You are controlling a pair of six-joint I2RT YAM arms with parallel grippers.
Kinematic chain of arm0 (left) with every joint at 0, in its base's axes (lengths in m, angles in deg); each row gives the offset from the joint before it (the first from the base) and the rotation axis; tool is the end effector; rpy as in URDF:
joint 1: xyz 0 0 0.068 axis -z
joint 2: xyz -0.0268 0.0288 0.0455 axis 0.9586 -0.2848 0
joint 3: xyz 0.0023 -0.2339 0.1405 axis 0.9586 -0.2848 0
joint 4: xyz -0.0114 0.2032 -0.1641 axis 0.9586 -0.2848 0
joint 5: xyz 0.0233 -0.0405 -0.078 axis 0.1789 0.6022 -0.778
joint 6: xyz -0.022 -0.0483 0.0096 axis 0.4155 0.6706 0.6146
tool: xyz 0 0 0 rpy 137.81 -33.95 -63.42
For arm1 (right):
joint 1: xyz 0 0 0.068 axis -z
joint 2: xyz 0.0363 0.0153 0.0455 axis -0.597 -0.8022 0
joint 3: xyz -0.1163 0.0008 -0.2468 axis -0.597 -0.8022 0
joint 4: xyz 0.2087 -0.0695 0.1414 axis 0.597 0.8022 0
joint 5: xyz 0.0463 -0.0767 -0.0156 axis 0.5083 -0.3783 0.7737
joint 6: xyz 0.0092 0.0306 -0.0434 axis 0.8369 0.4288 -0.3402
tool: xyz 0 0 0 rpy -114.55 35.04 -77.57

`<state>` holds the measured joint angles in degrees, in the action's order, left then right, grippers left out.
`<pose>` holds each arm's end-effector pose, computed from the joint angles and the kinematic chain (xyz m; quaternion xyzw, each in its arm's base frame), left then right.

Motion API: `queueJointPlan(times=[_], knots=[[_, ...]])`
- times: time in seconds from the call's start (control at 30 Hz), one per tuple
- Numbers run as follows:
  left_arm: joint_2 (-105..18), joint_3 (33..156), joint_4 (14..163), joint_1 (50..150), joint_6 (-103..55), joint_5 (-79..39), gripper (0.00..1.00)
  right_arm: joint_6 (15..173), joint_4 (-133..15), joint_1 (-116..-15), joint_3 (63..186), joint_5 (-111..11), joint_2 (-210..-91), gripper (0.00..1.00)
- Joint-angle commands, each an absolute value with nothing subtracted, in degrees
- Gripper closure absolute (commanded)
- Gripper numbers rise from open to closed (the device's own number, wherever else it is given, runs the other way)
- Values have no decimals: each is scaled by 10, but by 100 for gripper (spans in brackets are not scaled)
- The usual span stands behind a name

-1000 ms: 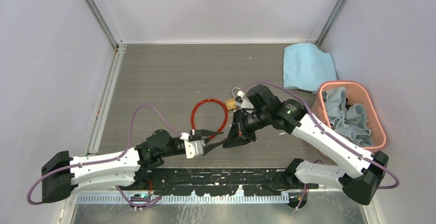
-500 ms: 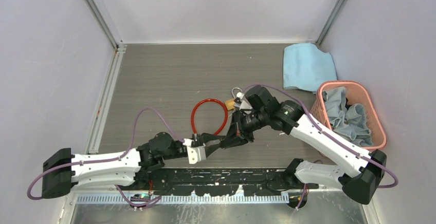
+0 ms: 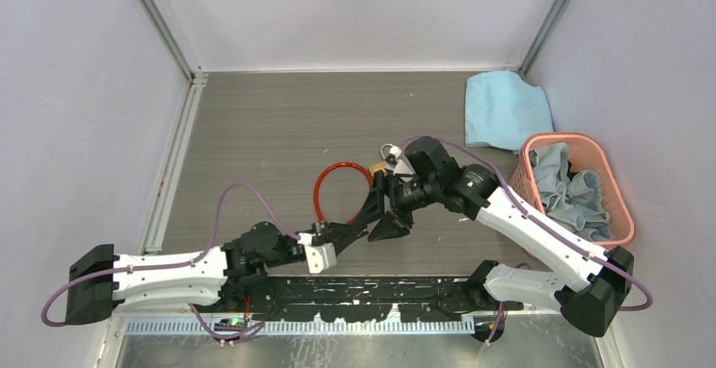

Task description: Unlock with the key

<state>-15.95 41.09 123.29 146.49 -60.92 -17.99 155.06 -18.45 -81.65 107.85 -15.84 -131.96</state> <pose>0.0534 -0.1879 0.2568 0.5254 0.4004 -0.3341 0.6723 0.1379 0.1715 0.3209 -0.0391 -0.8732 -0.4797 0.0768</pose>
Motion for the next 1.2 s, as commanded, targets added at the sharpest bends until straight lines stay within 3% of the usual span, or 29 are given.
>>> queueJointPlan(times=[0.0, 0.07, 0.37, 0.6, 0.77, 1.17], knots=[[-130, 419, 1240, 1469, -583, -177, 100, 1500, -207, -798, 1107, -147, -1319, 31], [-122, 423, 1220, 1470, -575, -173, 100, 1479, -198, -793, 1114, -148, -1321, 24], [-104, 456, 1125, 1470, -491, -158, 100, 1307, -153, -787, 1153, -254, -1278, 24], [-113, 505, 1056, 1427, -308, -172, 100, 1258, -349, -787, 1024, -298, -1163, 27], [-129, 520, 1084, 1394, -204, -230, 100, 1248, -481, -788, 955, -300, -1120, 31], [-122, 546, 1127, 1369, -64, -241, 100, 1285, -623, -789, 974, -225, -1153, 50]])
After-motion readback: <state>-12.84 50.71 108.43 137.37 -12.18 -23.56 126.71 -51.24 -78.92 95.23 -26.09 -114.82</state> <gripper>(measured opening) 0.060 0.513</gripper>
